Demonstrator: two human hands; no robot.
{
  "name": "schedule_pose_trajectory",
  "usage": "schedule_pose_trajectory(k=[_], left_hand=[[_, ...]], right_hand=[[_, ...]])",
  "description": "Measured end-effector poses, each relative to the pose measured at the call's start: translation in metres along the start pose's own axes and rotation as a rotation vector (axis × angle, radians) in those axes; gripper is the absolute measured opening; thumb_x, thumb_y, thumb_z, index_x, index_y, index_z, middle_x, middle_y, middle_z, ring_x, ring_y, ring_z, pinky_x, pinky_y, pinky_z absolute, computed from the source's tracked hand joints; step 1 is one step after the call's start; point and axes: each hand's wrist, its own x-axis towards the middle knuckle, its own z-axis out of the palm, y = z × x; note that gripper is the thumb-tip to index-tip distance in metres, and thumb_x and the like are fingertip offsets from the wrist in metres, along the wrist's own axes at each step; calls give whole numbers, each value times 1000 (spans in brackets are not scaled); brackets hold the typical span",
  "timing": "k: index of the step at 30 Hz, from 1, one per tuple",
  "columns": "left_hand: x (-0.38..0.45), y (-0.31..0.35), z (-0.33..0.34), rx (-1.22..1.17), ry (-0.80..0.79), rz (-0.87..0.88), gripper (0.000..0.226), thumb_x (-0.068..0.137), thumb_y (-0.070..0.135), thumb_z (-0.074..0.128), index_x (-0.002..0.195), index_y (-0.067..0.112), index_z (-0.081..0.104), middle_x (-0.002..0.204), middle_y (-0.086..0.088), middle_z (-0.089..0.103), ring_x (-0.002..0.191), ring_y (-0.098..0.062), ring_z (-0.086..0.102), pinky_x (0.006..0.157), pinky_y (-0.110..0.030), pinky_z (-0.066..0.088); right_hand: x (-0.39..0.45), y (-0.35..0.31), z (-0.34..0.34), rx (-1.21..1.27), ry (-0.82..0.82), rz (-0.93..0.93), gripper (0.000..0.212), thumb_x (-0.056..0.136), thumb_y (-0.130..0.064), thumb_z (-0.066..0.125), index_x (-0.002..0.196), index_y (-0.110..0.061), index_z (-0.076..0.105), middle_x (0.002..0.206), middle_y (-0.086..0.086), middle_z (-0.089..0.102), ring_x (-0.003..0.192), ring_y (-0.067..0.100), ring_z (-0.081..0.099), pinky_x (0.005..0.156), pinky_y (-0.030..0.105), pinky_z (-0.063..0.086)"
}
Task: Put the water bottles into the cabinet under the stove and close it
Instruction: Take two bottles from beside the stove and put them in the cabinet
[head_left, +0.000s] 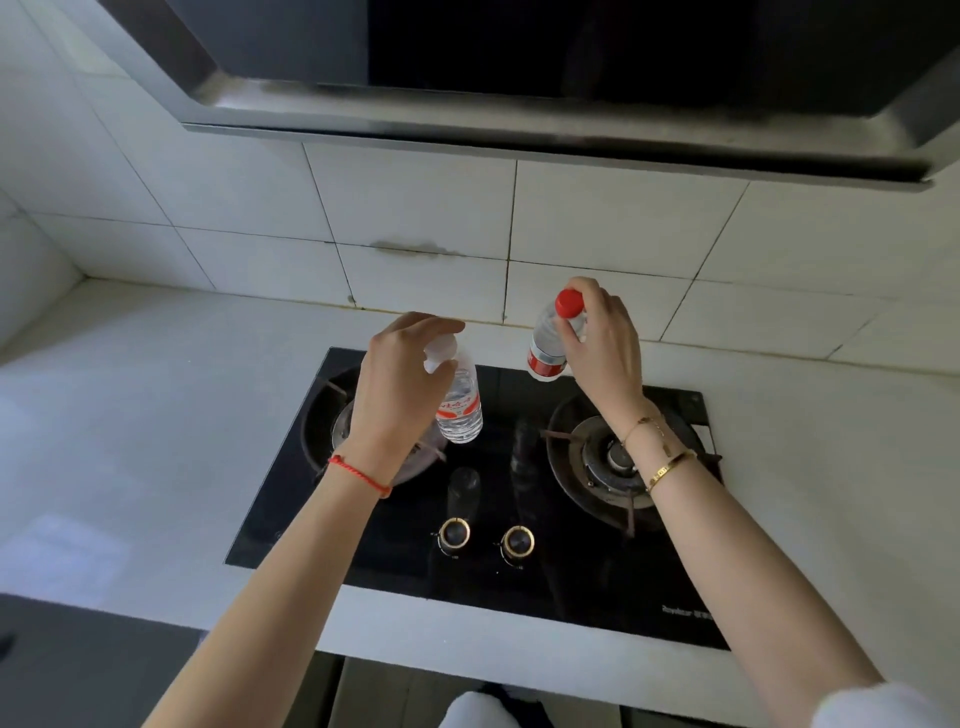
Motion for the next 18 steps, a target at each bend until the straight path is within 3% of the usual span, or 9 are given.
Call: schedule_pose_trajectory(k=[10,15,18], left_hand=[[-96,-9,-83,-52,-55,84,41,75,1,73,112,19,73,113,1,70,89,-11,63,82,-26,57],[-159,-14,-125,-32,-122,99,39,76,3,72,112,21,73,112,1,70,82,-11,61,75,-17,51],[-195,-17,-143,-40,-161,93,38,78,6,73,114,20,72,114,-1,70,88,-17,66,80,-28,57]], right_hand=[[-122,-139,-62,34,76,36,33,91,-25,63,121,-18,52,108,-2,63,96,16,57,76,24,45],[-204,-189,-81,37,42,73,35,89,-24,67,121,-18,53,110,-3,64,98,15,59,79,23,44],[-249,-211,-90,42,12,106,36,88,-24,67,122,-20,54,111,-4,65,99,15,60,78,23,47]])
